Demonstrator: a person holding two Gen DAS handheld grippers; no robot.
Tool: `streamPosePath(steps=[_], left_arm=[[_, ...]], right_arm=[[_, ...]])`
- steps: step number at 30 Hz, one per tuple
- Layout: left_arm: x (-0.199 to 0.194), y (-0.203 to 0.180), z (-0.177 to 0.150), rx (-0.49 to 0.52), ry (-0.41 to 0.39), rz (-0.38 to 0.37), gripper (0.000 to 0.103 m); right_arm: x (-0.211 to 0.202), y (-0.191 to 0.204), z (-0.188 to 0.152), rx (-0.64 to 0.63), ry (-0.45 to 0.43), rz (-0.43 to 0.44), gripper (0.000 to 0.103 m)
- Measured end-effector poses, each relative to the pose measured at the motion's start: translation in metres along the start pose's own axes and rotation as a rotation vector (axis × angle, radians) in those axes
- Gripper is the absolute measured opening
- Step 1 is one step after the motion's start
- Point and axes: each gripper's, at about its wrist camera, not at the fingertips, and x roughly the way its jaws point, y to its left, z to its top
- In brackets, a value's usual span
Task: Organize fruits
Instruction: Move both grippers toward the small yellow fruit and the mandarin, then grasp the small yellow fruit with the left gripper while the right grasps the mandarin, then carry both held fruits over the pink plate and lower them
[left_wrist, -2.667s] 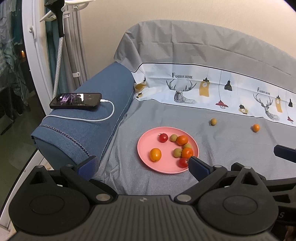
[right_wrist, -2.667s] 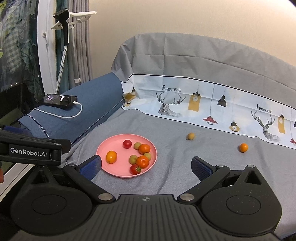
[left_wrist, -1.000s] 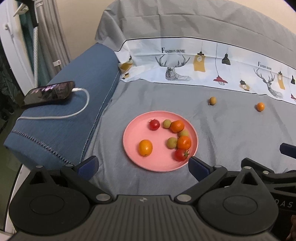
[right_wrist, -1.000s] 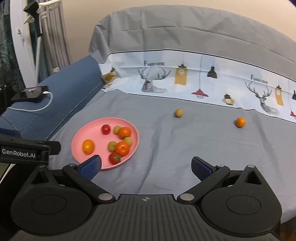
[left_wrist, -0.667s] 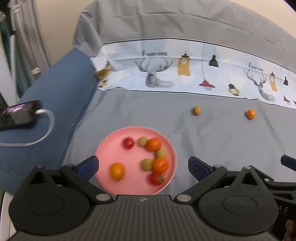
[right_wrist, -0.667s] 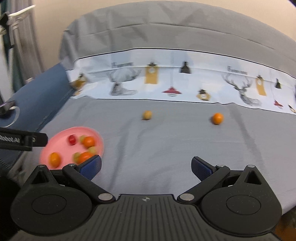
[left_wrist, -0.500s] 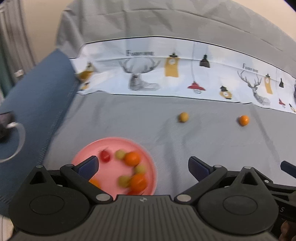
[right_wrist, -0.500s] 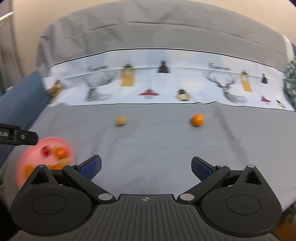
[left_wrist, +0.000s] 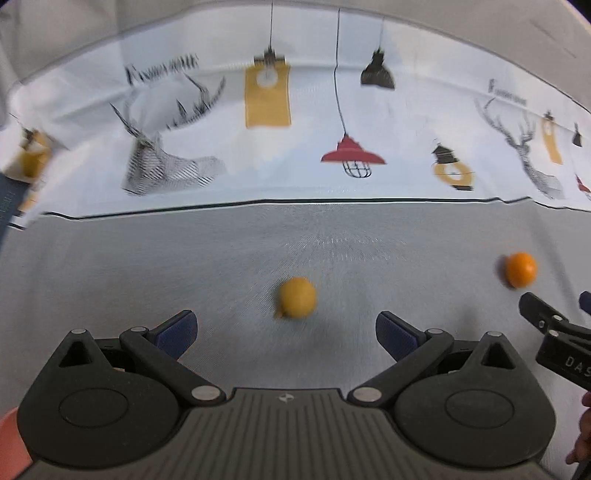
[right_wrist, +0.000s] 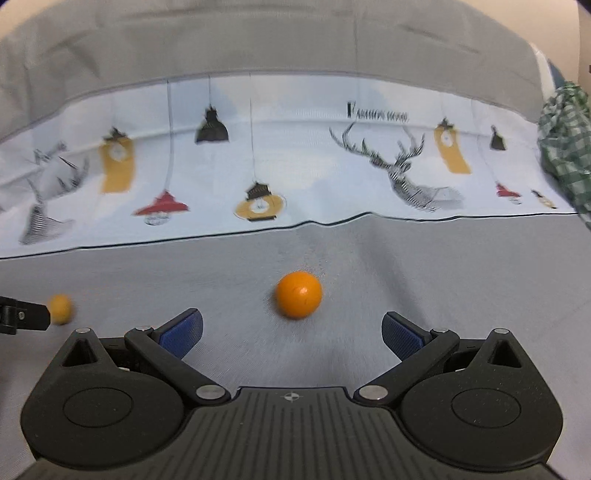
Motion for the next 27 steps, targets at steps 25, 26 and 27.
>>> streamPosePath(steps=[25, 26, 27], left_arm=[[-0.042, 0.009, 0.003, -0.047, -0.017, -0.041, 0.029], [-0.057, 0.011, -0.001, -0.051, -0.032, -0.055, 0.029], [-0.074, 0.014, -0.007, -0.059, -0.043, -0.072, 0.029]], right_arm=[[-0.023, 0.023, 0.002, -0.082, -0.074, 0.024, 0.039], [-0.041, 0.028, 0.000, -0.095, -0.088, 0.049, 0.039], [-0.059, 0.034, -0.002, -0.105, -0.096, 0.076, 0.039]])
